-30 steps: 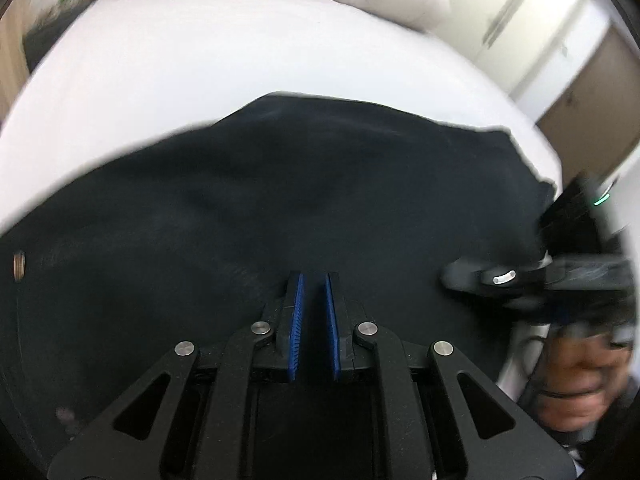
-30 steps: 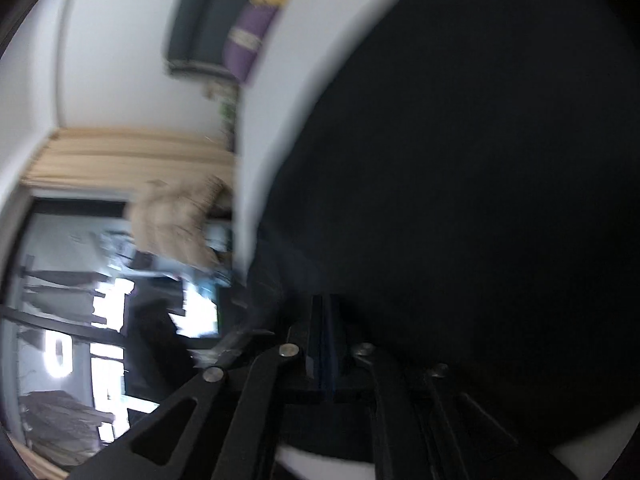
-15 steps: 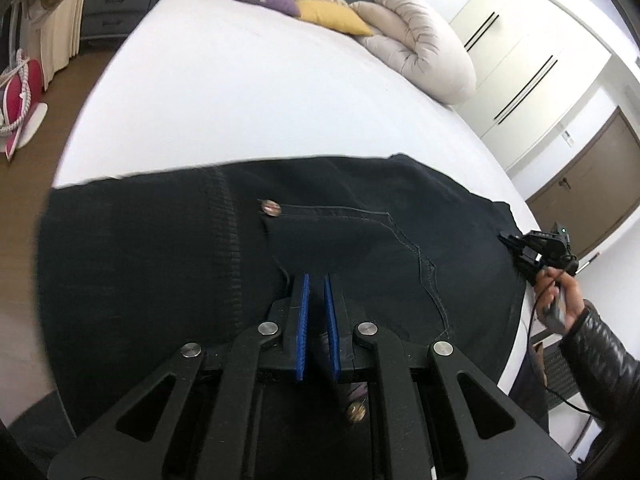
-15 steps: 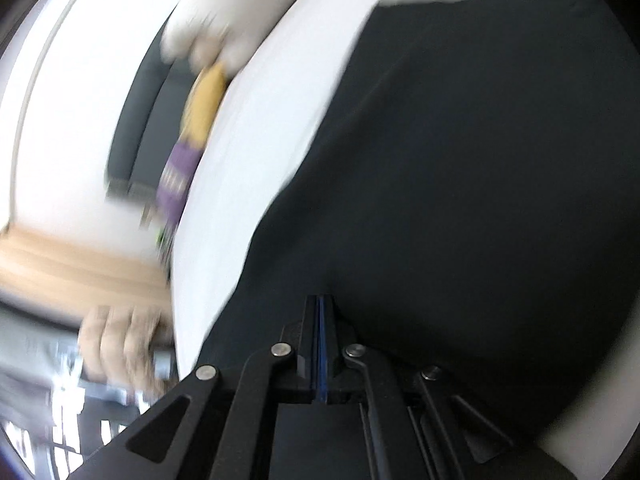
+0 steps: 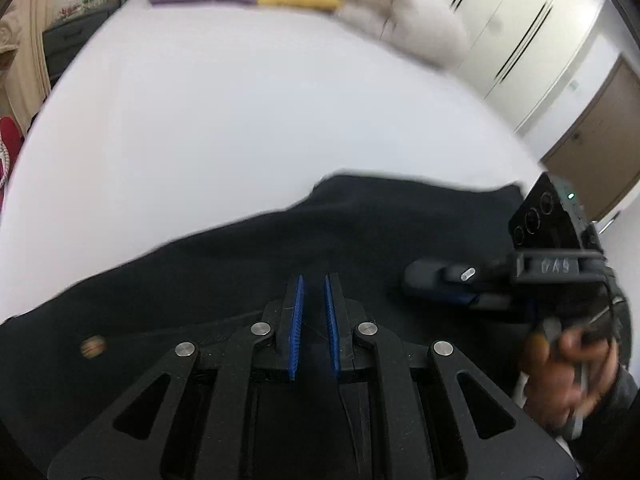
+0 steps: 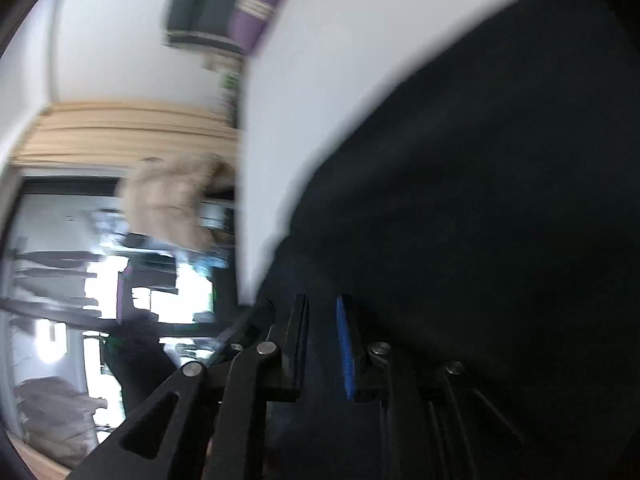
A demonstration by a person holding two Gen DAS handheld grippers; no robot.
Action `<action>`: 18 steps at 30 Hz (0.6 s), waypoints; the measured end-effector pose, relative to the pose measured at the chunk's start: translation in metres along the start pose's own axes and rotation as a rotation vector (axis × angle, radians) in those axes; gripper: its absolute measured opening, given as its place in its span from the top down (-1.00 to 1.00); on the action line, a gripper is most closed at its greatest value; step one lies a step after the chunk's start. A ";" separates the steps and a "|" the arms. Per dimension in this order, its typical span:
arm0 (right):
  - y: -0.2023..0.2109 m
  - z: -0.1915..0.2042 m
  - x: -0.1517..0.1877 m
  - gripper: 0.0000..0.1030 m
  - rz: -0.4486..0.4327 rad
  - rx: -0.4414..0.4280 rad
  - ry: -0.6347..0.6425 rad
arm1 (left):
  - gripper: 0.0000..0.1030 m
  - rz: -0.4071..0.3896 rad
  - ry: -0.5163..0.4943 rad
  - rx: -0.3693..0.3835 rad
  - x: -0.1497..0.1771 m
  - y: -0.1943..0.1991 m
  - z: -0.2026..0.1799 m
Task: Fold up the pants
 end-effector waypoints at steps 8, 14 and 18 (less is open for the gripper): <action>0.137 -0.100 -0.097 1.00 -0.379 -0.025 -0.172 | 0.80 0.029 0.130 0.098 0.010 -0.017 0.042; 0.304 -0.181 -0.115 0.99 -0.742 0.126 -0.280 | 0.80 0.021 0.115 0.085 0.015 -0.016 0.038; 0.397 -0.198 -0.072 0.15 -0.883 0.203 -0.282 | 0.80 0.013 0.095 0.061 0.014 -0.029 0.037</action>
Point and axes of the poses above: each gripper's, at about its wrist camera, not at the fingertips, and y roughly against the way its jaws point, z to its left, x to its underside, the point moved 8 cm from there along -y, roughly the way its jaws point, and after that the axes turned 2 degrees about -x, right-handed, at the moved point
